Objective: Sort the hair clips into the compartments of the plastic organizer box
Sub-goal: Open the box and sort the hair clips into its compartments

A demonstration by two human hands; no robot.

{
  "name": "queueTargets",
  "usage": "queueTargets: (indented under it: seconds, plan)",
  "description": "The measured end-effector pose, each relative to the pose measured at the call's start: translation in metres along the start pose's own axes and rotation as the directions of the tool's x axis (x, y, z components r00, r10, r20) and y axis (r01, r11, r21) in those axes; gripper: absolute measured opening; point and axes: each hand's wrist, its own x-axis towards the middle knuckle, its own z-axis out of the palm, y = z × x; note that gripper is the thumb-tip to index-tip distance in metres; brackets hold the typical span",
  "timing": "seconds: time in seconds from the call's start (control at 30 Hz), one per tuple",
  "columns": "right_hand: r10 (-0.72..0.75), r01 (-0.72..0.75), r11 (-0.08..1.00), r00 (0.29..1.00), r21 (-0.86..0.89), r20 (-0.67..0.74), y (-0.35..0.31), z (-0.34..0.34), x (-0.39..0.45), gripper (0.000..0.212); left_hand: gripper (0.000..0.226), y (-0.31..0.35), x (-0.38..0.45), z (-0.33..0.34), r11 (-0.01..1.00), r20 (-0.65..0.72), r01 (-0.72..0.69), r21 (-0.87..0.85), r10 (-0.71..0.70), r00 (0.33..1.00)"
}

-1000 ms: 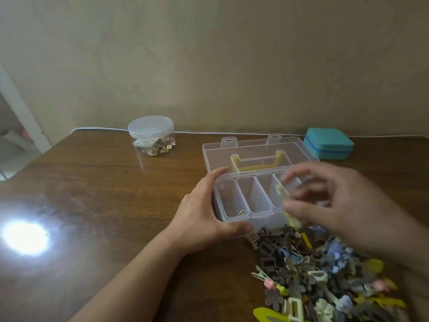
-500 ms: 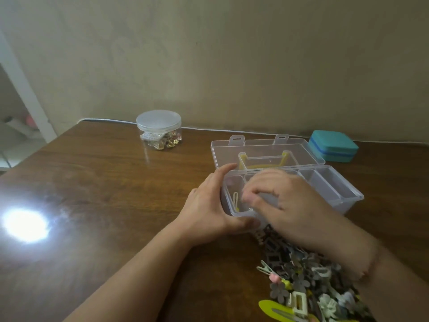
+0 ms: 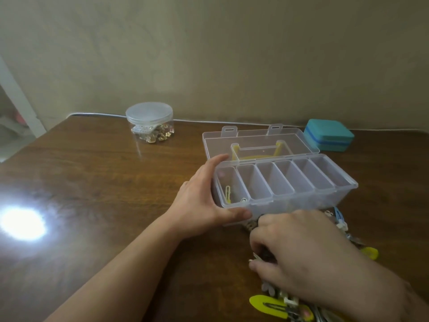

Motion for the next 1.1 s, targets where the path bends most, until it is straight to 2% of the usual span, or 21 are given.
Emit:
queueTargets:
  seconds: [0.13, 0.23, 0.4, 0.47, 0.53, 0.63, 0.67, 0.7, 0.73, 0.8, 0.87, 0.9, 0.97, 1.03, 1.1]
  plan:
    - [0.0, -0.002, 0.999, 0.999, -0.032, -0.045, -0.001, 0.006, 0.002, 0.028, 0.105, 0.0, 0.0, 0.0, 1.0, 0.0, -0.009, 0.008, 0.009, 1.0]
    - [-0.026, 0.019, 0.992, 0.998, -0.124, -0.049, 0.001, 0.016, 0.005, 0.021, 0.104, 0.0, -0.001, -0.001, 1.0, 0.007, -0.017, 0.012, 0.016, 1.0]
    - [-0.108, 0.109, 0.982, 0.994, -0.152, 0.018, -0.009, 0.018, 0.01, 0.024, 0.104, 0.0, -0.001, -0.001, 1.0, 0.002, -0.023, 0.008, 0.023, 1.0]
    - [-0.124, 0.121, 0.982, 0.992, -0.148, -0.013, -0.012, 0.013, 0.009, 0.025, 0.104, 0.0, -0.001, -0.001, 1.0, 0.004, -0.021, 0.01, 0.021, 1.0]
    - [-0.14, 0.143, 0.986, 0.99, -0.084, 0.031, -0.015, 0.007, 0.01, 0.015, 0.105, 0.0, -0.001, -0.001, 1.0, 0.004, -0.022, 0.009, 0.022, 1.0]
    - [-0.127, 0.092, 0.972, 0.98, 0.216, 0.153, -0.001, -0.001, 0.006, 0.012, 0.105, 0.0, -0.001, 0.0, 1.0, -0.008, -0.021, 0.008, 0.021, 1.0]
    - [-0.128, 0.051, 0.928, 0.974, 0.368, 0.188, 0.006, -0.007, 0.006, 0.009, 0.106, 0.0, -0.001, 0.0, 1.0, -0.012, -0.023, 0.007, 0.023, 1.0]
    - [-0.128, 0.002, 0.835, 0.973, 0.55, 0.191, 0.013, -0.013, 0.004, 0.004, 0.106, 0.0, -0.001, 0.0, 1.0, -0.013, -0.025, 0.005, 0.025, 1.0]
    - [-0.113, -0.045, 0.697, 0.979, 0.715, 0.171, 0.019, -0.02, 0.002, 0.004, 0.106, 0.001, -0.001, 0.0, 1.0, -0.013, -0.027, 0.003, 0.027, 1.0]
    - [0.057, -0.054, 0.451, 0.998, 0.891, 0.031, 0.031, -0.024, 0.004, 0.008, 0.106, 0.0, -0.001, -0.001, 1.0, -0.012, -0.028, 0.001, 0.028, 1.0]
    - [0.305, 0.063, 0.35, 0.936, 0.934, -0.177, 0.038, -0.019, 0.011, 0.008, 0.106, 0.001, -0.001, -0.001, 1.0, 0.001, -0.021, -0.008, 0.021, 1.0]
    - [0.403, 0.109, 0.354, 0.878, 0.929, -0.257, 0.038, -0.015, 0.016, 0.009, 0.106, 0.001, -0.001, -0.002, 1.0, 0.007, -0.016, -0.015, 0.016, 1.0]
    - [0.501, 0.107, 0.471, 0.784, 0.875, -0.365, 0.037, -0.007, 0.026, 0.012, 0.106, 0.002, -0.001, -0.002, 1.0, 0.011, -0.011, -0.023, 0.011, 1.0]
    - [0.504, 0.051, 0.595, 0.754, 0.802, -0.422, 0.032, -0.001, 0.033, 0.012, 0.105, 0.001, -0.001, -0.002, 1.0, 0.008, -0.012, -0.024, 0.012, 1.0]
    - [0.484, -0.027, 0.672, 0.772, 0.74, -0.412, 0.029, 0.004, 0.037, 0.011, 0.105, 0.001, -0.001, -0.002, 1.0, 0.013, -0.018, -0.022, 0.018, 1.0]
